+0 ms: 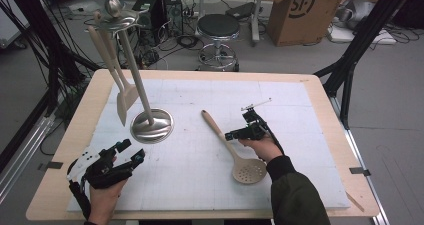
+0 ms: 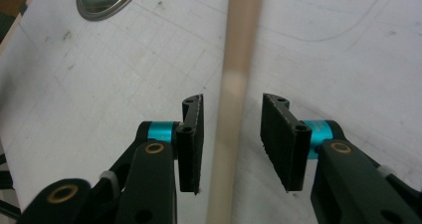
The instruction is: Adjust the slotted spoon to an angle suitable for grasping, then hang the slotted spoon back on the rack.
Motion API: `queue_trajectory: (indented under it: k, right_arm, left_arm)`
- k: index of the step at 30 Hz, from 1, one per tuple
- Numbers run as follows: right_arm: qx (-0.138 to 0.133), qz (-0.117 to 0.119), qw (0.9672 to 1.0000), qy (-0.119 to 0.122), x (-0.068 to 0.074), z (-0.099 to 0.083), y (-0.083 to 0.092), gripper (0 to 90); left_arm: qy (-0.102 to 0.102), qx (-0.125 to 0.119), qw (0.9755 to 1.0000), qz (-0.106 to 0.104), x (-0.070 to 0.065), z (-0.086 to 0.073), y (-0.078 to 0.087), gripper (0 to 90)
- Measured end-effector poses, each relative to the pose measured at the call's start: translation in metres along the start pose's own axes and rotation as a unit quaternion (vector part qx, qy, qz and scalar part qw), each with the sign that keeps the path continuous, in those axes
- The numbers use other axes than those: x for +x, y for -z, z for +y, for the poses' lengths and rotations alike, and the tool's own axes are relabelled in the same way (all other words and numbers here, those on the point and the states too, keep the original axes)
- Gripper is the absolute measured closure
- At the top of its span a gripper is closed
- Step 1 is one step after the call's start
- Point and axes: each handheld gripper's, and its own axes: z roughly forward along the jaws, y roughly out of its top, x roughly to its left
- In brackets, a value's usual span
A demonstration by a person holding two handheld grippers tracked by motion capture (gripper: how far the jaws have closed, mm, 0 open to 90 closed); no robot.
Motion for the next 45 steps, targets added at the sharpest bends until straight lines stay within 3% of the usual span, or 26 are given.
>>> queue_trajectory:
  k: [5,11,17,23,28,30,33,36,41,45]
  right_arm:
    - [0.011,-0.002,0.9998,0.014,0.008,0.003,-0.003,57.3]
    - [0.044,-0.012,0.9988,0.018,0.012,0.003,-0.014,55.8]
    - [0.06,-0.022,0.9978,0.02,0.014,0.002,-0.021,56.5]
    - [0.067,-0.045,0.9961,0.034,0.018,0.002,-0.025,58.3]
    - [0.087,-0.1,0.9884,0.074,0.034,0.004,-0.031,58.3]
    - [0.092,-0.117,0.986,0.074,0.037,0.006,-0.034,59.7]
    - [0.099,-0.148,0.9804,0.085,0.041,0.007,-0.035,71.7]
    - [0.096,-0.142,0.9828,0.07,0.038,0.008,-0.034,73.7]
    - [0.099,-0.145,0.9815,0.078,0.038,0.008,-0.034,73.8]
    - [0.092,-0.127,0.9854,0.065,0.033,0.007,-0.031,77.2]
  left_arm:
    - [-0.003,0.0,1.0,-0.002,-0.001,0.0,0.0,29.3]
    - [0.0,-0.002,1.0,-0.002,-0.001,0.001,0.0,29.3]
    - [0.001,-0.003,1.0,-0.002,-0.001,0.001,0.001,29.3]
    - [0.0,-0.002,1.0,-0.004,-0.001,0.001,0.0,29.3]
    - [0.002,-0.003,1.0,-0.004,-0.002,0.001,0.0,29.3]
    - [0.001,-0.001,1.0,-0.003,-0.002,0.001,0.001,29.3]
    - [0.001,-0.002,1.0,-0.003,-0.002,0.001,0.001,29.3]
    - [0.0,-0.001,1.0,-0.004,-0.002,0.001,0.001,29.3]
    - [0.005,-0.003,1.0,-0.003,-0.001,0.001,0.002,29.4]
    - [0.006,-0.002,1.0,-0.001,0.0,0.001,0.002,29.4]
